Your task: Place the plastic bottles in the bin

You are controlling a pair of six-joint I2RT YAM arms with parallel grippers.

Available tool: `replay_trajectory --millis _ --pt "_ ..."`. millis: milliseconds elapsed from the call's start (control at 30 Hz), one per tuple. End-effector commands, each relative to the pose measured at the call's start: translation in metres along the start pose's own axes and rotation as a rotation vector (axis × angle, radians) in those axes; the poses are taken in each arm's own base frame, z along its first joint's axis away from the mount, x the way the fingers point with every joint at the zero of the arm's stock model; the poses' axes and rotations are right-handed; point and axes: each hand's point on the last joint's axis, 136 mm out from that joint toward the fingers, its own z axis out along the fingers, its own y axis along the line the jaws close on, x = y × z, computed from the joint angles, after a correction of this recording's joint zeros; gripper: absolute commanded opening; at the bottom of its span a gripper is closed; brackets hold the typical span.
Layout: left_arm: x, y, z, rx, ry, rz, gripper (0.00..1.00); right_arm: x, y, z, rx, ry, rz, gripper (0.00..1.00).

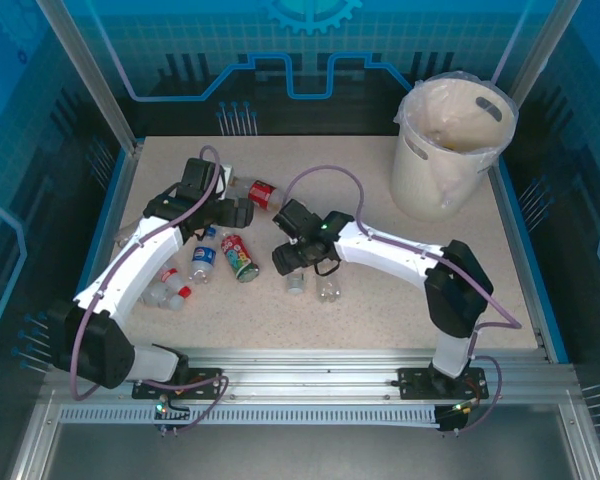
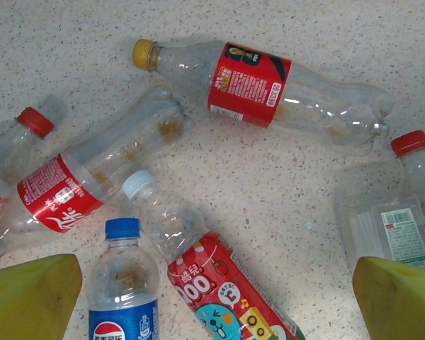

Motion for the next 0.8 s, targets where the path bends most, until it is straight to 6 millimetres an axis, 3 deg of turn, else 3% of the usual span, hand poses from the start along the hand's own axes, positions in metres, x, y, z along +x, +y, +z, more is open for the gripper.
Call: replay_trajectory --millis 0,500,767 --pt "-0.007 0.010 -0.006 -0.039 -0.009 -0.013 0.99 -0.004 -0.002 0.014 0.030 -0.013 0.033 0.77" --pt "-0.005 0.009 -0.003 -0.033 0.001 -0.011 0.99 0.009 -0.010 0.081 0.122 0.080 0.009 0.85" --pt "-0.006 0.008 -0.003 -0.027 -0.003 -0.010 0.99 0.006 -0.015 0.085 0.154 0.058 0.008 0.77"
